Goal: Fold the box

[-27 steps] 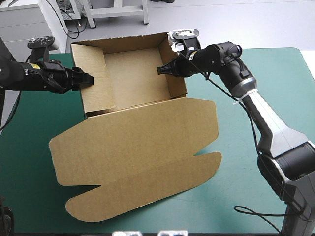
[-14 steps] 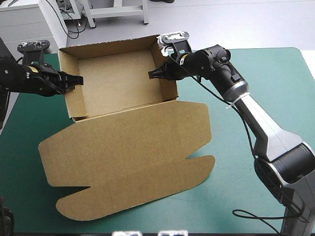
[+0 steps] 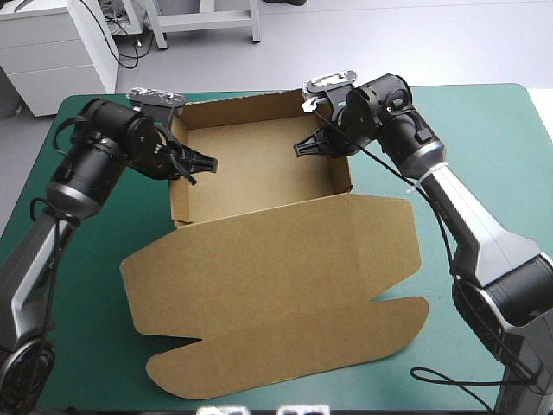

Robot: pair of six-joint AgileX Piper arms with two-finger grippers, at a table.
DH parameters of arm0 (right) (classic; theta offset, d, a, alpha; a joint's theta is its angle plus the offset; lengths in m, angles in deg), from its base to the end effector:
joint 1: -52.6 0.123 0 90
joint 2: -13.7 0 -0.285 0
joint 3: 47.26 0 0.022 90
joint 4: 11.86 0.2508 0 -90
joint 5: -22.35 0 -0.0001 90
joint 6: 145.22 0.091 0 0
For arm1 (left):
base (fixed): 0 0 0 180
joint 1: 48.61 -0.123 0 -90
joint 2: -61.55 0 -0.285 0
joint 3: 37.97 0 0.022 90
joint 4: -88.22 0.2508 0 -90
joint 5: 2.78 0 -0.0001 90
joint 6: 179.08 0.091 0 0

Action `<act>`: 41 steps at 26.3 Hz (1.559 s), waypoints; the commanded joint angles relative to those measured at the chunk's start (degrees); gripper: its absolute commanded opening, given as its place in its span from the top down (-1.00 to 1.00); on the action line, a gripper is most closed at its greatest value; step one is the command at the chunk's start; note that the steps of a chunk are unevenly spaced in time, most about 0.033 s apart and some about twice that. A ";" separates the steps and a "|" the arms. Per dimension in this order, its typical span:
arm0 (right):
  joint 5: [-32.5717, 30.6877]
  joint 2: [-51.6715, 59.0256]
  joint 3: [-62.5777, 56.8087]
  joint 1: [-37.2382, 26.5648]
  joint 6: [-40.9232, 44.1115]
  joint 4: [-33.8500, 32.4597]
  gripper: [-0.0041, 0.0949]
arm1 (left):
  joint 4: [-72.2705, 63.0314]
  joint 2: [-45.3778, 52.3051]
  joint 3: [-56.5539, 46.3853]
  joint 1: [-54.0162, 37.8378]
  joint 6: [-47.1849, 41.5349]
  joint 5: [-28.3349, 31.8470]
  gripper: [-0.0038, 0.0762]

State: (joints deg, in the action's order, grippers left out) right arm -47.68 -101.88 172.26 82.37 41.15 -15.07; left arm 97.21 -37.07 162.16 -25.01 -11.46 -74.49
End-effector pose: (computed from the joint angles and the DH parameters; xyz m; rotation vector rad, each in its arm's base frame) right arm 0.3599 0.2003 0.3864 -0.5222 2.5023 0.1706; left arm 0.3069 -0.1193 0.3984 0.2665 2.5853 -0.0128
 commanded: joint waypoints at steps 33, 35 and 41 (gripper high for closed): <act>1.93 1.10 -15.88 -1.04 7.32 -2.61 0.74 | -2.66 -17.74 1.38 2.50 1.35 3.15 0.92; -0.03 -0.56 -15.88 -1.04 7.32 -2.78 0.43 | -2.66 -18.13 1.38 2.50 1.58 3.03 0.92; -1.48 -2.58 -14.23 -1.04 8.83 -4.51 -0.12 | 1.31 -18.46 1.38 2.50 7.54 -0.79 0.51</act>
State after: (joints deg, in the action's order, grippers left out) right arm -48.87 -107.65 155.09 81.22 49.46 -17.62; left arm 94.84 -57.23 162.71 -22.66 -5.89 -72.30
